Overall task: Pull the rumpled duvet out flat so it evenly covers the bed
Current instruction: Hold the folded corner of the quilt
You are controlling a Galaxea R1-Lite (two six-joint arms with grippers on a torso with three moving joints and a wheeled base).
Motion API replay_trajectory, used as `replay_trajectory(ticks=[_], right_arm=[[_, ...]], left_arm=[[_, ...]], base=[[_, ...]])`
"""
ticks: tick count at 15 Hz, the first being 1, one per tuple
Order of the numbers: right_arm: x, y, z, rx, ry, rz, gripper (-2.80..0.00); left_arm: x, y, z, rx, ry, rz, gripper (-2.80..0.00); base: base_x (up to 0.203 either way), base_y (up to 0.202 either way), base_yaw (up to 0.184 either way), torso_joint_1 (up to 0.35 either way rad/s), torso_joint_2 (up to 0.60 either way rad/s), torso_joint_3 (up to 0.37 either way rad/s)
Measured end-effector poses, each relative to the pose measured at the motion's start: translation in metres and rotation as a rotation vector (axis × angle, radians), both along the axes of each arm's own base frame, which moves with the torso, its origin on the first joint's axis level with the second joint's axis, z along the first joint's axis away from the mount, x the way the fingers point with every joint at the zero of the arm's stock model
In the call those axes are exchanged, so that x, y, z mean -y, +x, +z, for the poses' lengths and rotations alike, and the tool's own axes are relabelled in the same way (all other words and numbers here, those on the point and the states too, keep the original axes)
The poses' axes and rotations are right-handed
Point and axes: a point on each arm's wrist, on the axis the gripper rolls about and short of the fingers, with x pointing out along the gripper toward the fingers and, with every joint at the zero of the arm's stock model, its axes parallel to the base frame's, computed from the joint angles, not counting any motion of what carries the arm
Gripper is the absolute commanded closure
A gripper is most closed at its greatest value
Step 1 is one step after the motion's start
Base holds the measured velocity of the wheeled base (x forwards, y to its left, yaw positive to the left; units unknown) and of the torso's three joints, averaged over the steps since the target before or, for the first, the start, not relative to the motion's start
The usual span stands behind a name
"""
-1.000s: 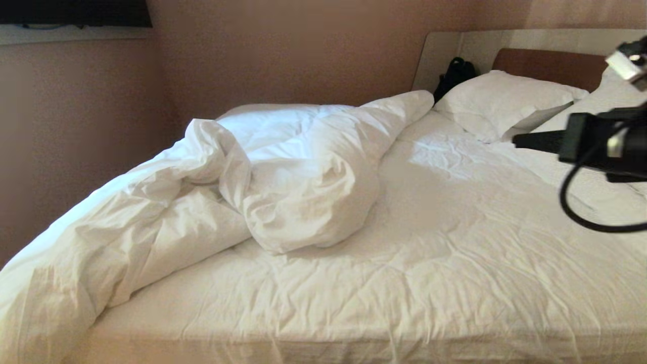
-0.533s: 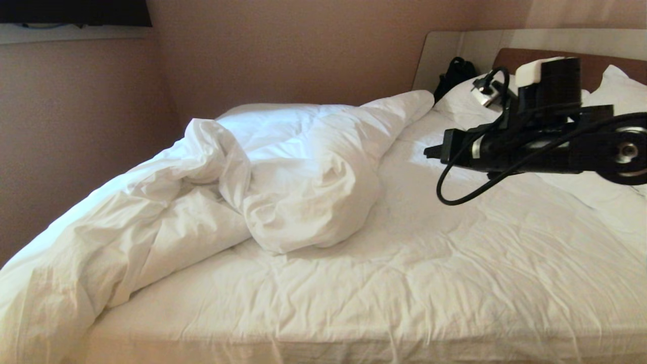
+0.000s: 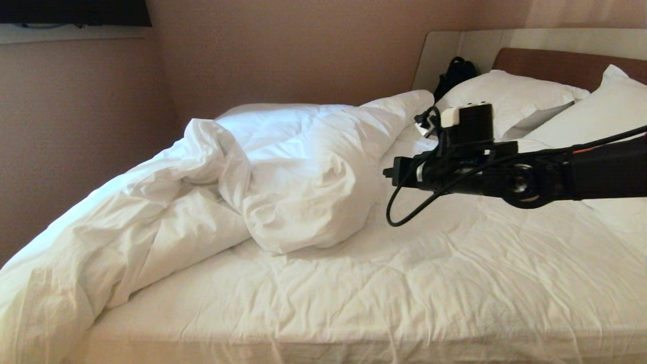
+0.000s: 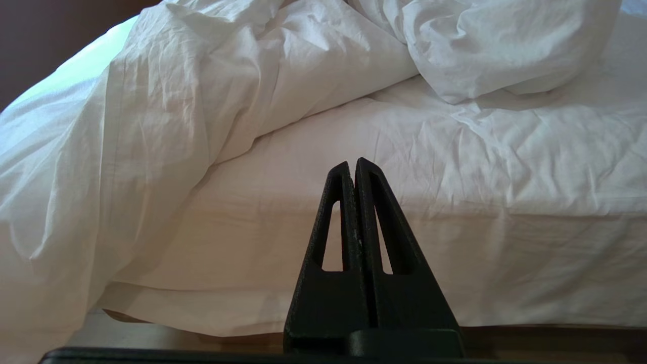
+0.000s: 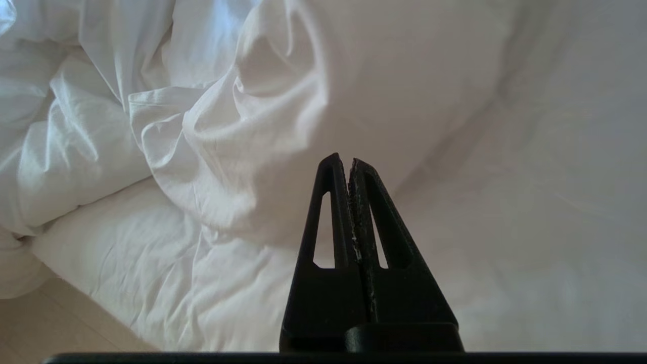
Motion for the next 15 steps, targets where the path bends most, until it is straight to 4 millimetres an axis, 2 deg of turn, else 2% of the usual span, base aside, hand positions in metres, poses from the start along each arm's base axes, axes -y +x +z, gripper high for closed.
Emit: replay_trajectory(ticks=[3, 4, 9, 12, 15], right_arm=[[-0.015, 0.014, -0.012, 0.024, -0.009, 0.001, 0.0], [-0.019, 0.017, -0.017, 0.026, -0.019, 0.002, -2.8], [-0.043, 0.031, -0.045, 0.033, -0.069, 0.015, -2.8], [-0.065, 0.033, -0.062, 0.05, -0.099, 0.028, -2.8], [-0.084, 0.039, -0.07, 0.077, -0.094, 0.04, -2.8]], left_arm=[[0.0, 0.0, 0.0, 0.0, 0.0, 0.0, 0.0], [0.0, 0.0, 0.0, 0.0, 0.0, 0.0, 0.0], [0.0, 0.0, 0.0, -0.001, 0.0, 0.0, 0.0], [0.0, 0.0, 0.0, -0.001, 0.0, 0.0, 0.0], [0.0, 0.0, 0.0, 0.0, 0.0, 0.0, 0.0]], base=[[0.0, 0.0, 0.0, 0.0, 0.0, 0.0], [0.0, 0.0, 0.0, 0.0, 0.0, 0.0], [0.0, 0.0, 0.0, 0.0, 0.0, 0.0], [0.0, 0.0, 0.0, 0.0, 0.0, 0.0], [0.0, 0.0, 0.0, 0.0, 0.0, 0.0]])
